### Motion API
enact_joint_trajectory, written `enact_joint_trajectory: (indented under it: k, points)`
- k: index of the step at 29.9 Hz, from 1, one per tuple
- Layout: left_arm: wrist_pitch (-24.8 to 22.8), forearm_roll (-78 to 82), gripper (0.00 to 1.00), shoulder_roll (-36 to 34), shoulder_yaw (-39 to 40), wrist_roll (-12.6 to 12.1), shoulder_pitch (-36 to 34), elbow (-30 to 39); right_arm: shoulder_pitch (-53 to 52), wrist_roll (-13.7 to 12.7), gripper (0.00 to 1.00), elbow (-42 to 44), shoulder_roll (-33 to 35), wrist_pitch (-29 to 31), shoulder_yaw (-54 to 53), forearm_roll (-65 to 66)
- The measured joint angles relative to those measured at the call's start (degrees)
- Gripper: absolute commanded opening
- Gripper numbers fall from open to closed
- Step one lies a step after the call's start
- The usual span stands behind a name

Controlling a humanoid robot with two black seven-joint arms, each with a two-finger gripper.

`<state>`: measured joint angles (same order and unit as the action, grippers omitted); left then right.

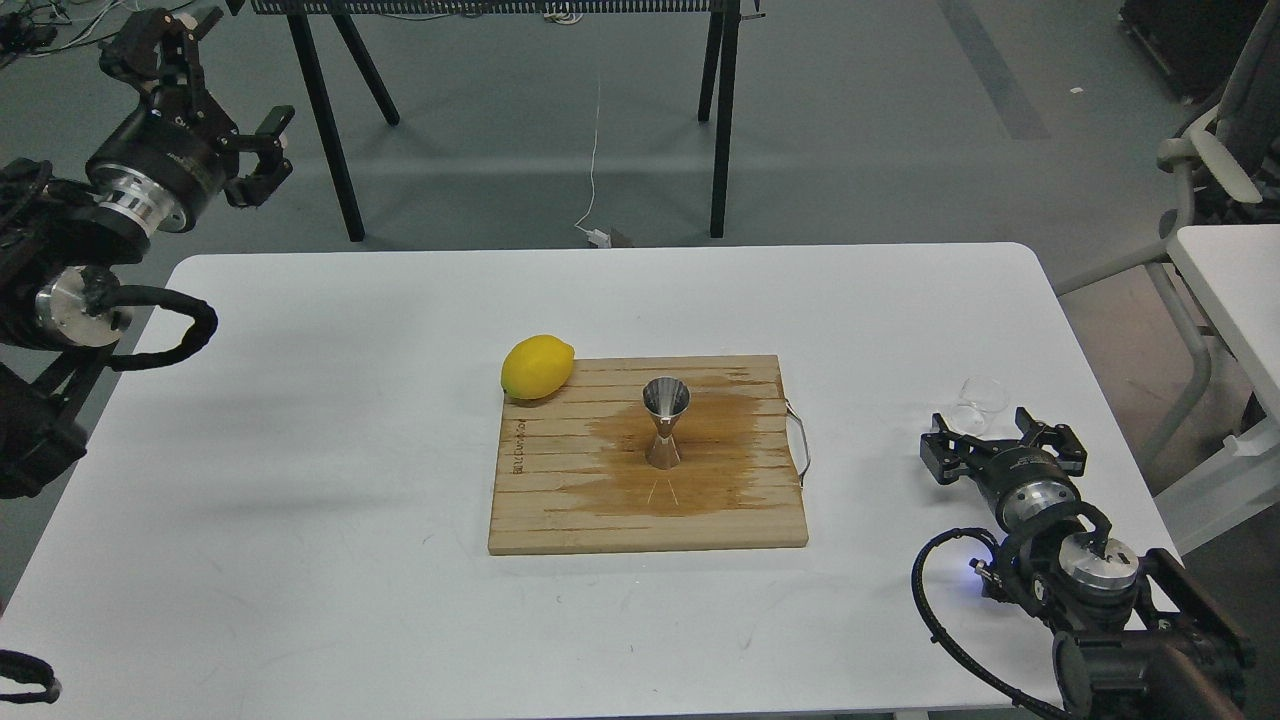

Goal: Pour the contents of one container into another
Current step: 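Lower the right gripper toward the small clear glass cup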

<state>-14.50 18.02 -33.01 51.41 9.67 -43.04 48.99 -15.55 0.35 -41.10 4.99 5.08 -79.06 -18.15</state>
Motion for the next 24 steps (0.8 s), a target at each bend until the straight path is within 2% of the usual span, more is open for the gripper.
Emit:
enact_joint_trajectory:
  k: [6, 11, 18, 24]
  points:
    - [0.0, 0.04, 0.99, -0.28, 0.0, 0.0, 0.09, 0.22, -1.15, -0.17, 0.91, 2.36, -0.66, 1.47, 0.37, 0.02]
    - [0.0, 0.08, 0.99, -0.29, 0.0, -0.07, 0.14, 0.23, -1.65, -0.17, 0.85, 2.74, -0.76, 1.7, 0.4, 0.05]
    - [0.0, 0.09, 0.99, -0.59, 0.0, -0.08, 0.13, 0.24, -1.84, -0.18, 0.74, 4.19, -0.76, 2.64, 0.41, 0.05]
    - [0.0, 0.09, 0.99, -0.65, 0.0, -0.09, 0.06, 0.23, -2.16, -0.17, 0.6, 5.35, -0.69, 3.24, 1.24, 0.05]
